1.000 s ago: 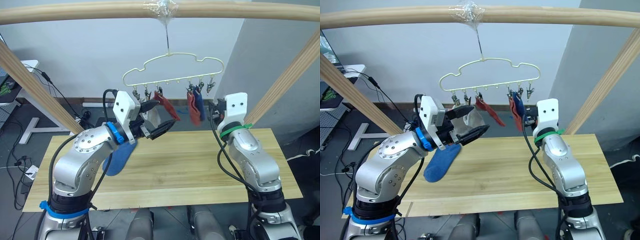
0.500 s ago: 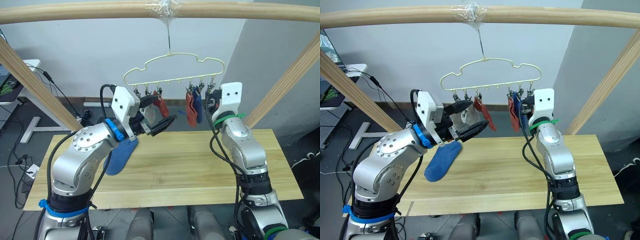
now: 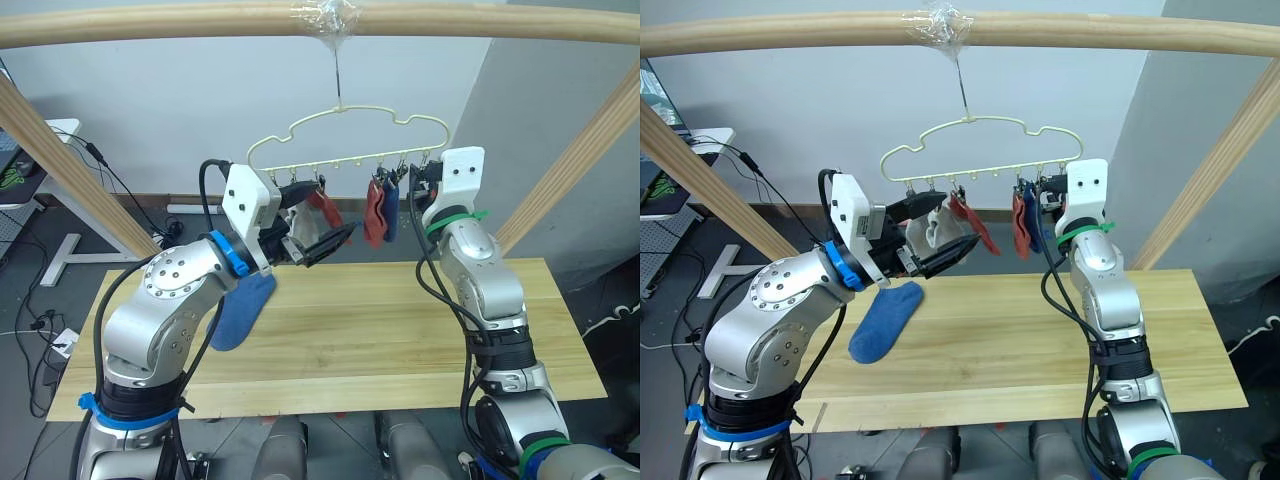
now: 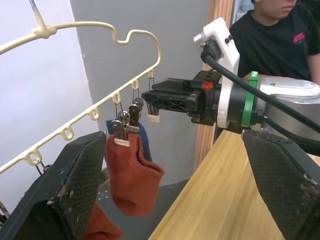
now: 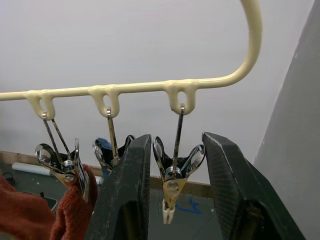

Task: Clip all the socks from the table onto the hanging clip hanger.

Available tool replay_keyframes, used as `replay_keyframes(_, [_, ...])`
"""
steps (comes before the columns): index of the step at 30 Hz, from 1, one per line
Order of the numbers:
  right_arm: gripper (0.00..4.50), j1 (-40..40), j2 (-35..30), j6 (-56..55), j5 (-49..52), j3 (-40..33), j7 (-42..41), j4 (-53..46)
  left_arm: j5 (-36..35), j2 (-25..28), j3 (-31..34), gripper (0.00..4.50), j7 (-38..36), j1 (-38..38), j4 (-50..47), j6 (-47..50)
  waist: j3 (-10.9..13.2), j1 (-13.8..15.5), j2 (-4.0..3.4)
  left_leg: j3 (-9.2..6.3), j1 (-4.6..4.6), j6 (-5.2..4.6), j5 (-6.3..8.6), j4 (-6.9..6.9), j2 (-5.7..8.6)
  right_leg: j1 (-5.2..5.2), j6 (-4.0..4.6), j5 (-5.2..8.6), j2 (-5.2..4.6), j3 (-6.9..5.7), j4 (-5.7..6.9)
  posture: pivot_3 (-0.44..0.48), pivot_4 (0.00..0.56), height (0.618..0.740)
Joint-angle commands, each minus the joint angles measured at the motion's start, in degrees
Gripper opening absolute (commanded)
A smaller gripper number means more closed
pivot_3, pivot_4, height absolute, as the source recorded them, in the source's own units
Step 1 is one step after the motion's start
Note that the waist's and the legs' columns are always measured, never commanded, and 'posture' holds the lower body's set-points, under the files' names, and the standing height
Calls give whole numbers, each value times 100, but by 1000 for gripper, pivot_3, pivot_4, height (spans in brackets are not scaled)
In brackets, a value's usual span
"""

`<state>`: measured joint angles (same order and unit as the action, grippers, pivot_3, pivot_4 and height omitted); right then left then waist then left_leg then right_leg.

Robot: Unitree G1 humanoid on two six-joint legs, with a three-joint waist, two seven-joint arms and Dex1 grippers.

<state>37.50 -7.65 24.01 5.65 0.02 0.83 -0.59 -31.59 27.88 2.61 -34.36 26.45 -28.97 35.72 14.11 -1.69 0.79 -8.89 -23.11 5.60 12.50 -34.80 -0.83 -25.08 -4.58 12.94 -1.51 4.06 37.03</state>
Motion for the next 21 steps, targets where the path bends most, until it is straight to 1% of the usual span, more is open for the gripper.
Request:
replay_keyframes(1, [1664, 206, 43, -182, -53, -66, -34, -44, -30, 18, 70, 4500, -2, 104, -97, -153, 0, -3, 0, 0, 0, 0, 0, 0, 0, 0, 0, 0, 0, 0, 0, 124, 222, 740])
replay_keyframes(9, [1664, 295, 122, -239, -68, -78, -57, 96, -46, 3, 83, 4500, 34, 102, -134, -147, 0, -2, 0, 0, 1, 0, 0, 0, 0, 0, 4, -3, 0, 0, 3, 124, 222, 740])
replay_keyframes(11, [1664, 309, 131, -256, -75, -85, -64, 119, -46, 2, 83, 4500, 36, 100, -140, -149, 0, -1, 0, 0, 1, 0, 0, 0, 0, 0, 21, -13, 0, 0, 3, 124, 222, 740])
replay_keyframes(21, [1664, 375, 131, -310, -111, -130, -78, 258, -45, -28, 75, 4500, 52, 122, -162, -179, 0, -2, 0, 0, 2, 0, 0, -1, 0, 0, 23, -14, 0, 0, 4, 132, 222, 740])
